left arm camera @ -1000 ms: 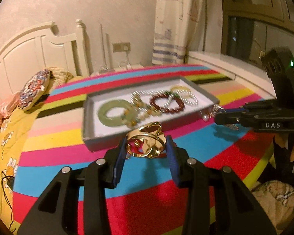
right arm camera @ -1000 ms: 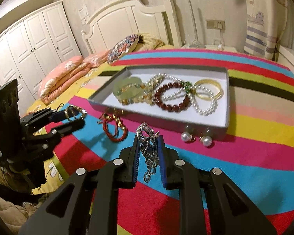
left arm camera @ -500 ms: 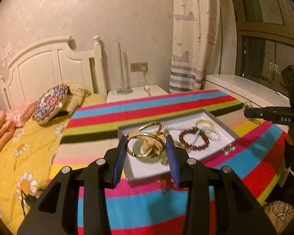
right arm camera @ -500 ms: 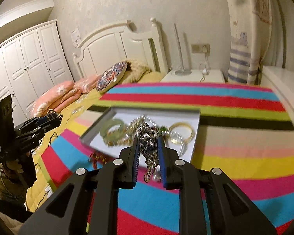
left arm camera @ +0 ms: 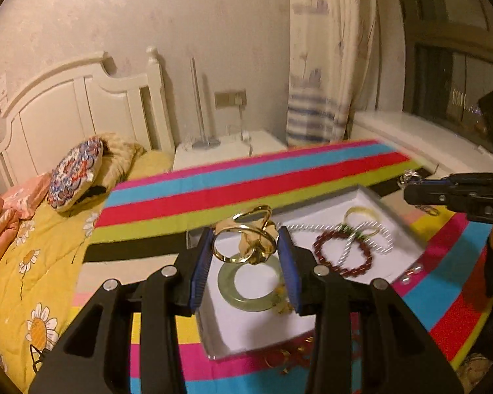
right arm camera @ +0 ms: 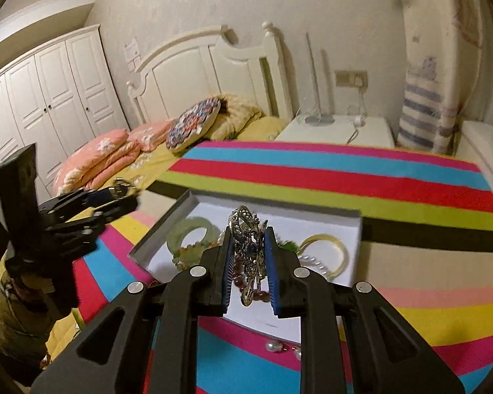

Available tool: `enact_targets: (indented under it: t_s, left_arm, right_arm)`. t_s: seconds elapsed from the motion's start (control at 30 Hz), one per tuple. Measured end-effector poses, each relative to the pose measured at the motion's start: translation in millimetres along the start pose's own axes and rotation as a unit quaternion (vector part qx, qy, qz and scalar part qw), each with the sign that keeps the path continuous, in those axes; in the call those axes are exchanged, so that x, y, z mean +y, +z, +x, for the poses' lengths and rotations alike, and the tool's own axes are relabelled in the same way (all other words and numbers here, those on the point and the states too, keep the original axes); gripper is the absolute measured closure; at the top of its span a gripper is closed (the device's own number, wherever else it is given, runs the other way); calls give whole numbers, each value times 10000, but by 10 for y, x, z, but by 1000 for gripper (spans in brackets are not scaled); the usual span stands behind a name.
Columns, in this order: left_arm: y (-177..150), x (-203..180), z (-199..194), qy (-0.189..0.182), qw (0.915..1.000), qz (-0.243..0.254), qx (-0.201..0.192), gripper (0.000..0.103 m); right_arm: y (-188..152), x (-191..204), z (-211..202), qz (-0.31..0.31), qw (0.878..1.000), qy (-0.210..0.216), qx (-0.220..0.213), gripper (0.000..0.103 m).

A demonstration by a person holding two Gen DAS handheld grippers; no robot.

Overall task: Organize jewelry
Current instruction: 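Carry the gold rings and silver brooch into the grey box and release both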

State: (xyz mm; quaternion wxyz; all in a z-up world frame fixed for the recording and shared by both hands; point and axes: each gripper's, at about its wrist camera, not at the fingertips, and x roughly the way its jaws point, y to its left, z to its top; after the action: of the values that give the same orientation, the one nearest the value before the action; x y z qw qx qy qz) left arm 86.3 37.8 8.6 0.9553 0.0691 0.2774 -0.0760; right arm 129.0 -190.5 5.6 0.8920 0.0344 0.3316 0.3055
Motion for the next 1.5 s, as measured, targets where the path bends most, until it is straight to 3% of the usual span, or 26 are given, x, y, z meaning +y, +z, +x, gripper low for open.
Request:
enact_targets:
  t_s: [0.2,0.47,0.7,0.93,0.97,1.03,1.17,1.2,1.23,1.3,1.5]
  left_arm:
    - [-38,60,446,24,9988,-50,487,64]
    - [221,142,888,143,9954,-134,934,64]
    - [230,134,1208,300,9910,-120,1298,64]
    - [205,135,1260,197,9905,-154,1353,61]
    - [197,130,1256,206,9905,-145,1351,58]
    - [189,125,1217,222,9913,-160,1285,41]
    - [188,152,1032,202,9941,-188,1050,30]
    - [185,163,954,216,9950,-198,953,23]
    - [168,187,834,253,9962,-234,798,14]
    - [121,233,647,349,9971,-322,602,7]
    - [-212,445,82,651,9944,-796,263,3]
  right_arm:
    - [-125,18,349,66,9991,3,419,84]
    - [-228,143,661,-25,9965,82,836,84]
    - [-302,393,778,-296,9942,282,993,84]
    - [-374,491,815,-455,9934,245,1021,83]
    - [-366,489,795,-446,9937,270,989,83]
    - [-325,462,737,-348,9949,326,888,81]
    - [-216,363,495,-207,9977,327,554,80]
    - [-193,332,426,-173,9982,316,469,78]
    - [-174,290,337,-118,9988,288,365,71]
    - [-159,222,198,-25,9995,245,216,56]
    - [-290,205,-50,-78,9997,201,127,54]
